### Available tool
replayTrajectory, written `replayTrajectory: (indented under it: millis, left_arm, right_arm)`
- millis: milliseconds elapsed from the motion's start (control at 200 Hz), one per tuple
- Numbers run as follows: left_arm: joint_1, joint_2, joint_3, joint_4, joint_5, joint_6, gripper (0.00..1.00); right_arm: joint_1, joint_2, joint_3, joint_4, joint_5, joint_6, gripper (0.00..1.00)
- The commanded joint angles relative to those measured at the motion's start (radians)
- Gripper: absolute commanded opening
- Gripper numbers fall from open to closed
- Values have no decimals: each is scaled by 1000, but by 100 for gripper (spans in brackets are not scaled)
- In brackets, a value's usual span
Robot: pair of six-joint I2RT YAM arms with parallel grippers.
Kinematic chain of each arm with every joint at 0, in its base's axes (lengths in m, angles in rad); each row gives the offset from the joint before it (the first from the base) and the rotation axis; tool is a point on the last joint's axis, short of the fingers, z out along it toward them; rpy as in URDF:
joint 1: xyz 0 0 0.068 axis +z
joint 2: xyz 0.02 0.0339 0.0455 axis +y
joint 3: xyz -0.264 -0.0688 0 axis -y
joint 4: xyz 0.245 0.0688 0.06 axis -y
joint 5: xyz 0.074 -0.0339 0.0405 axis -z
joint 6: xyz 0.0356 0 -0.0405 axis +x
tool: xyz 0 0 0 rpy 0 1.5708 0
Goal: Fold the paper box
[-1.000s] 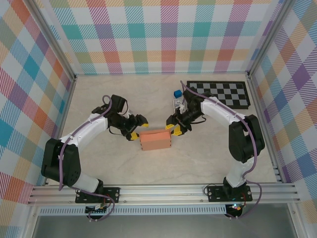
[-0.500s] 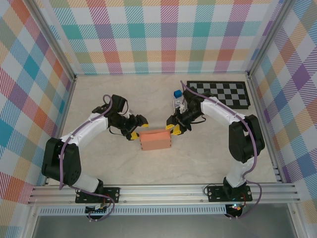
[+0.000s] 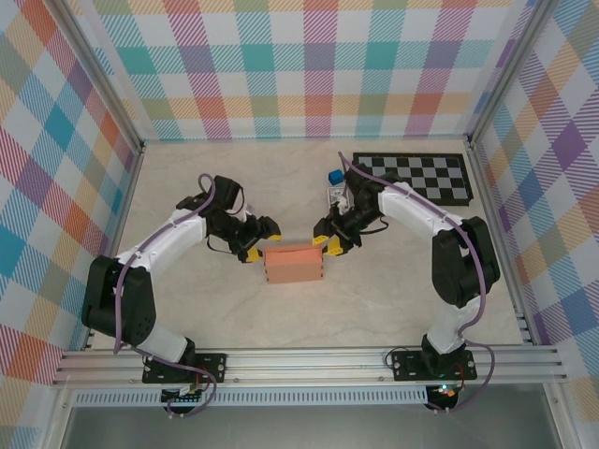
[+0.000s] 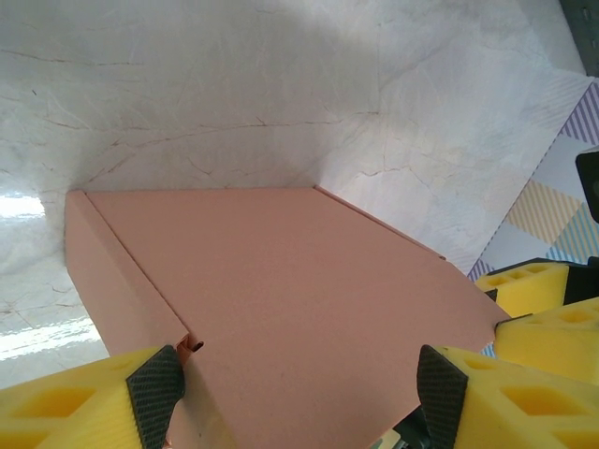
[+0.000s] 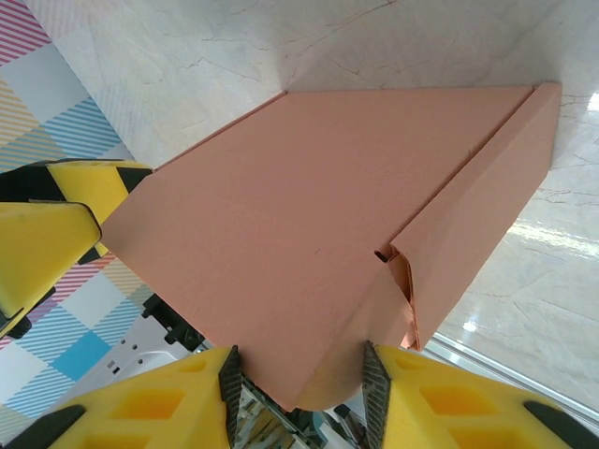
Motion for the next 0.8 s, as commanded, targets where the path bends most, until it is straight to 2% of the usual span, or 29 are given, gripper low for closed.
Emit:
replayTrajectory:
  millis: [0,495,795]
  left_arm:
    - [-20,21,14,-35,-27,48,71]
    - [-20,31,1,-30,-65,101,70]
    - [-20,27,-10,-33,-92,120,70]
  right_arm:
    - [20,28,22,-20,15,-17,41]
    - [22,32,-5,-11,71,-93,34]
    - [20,49,15,-46,86,-138,34]
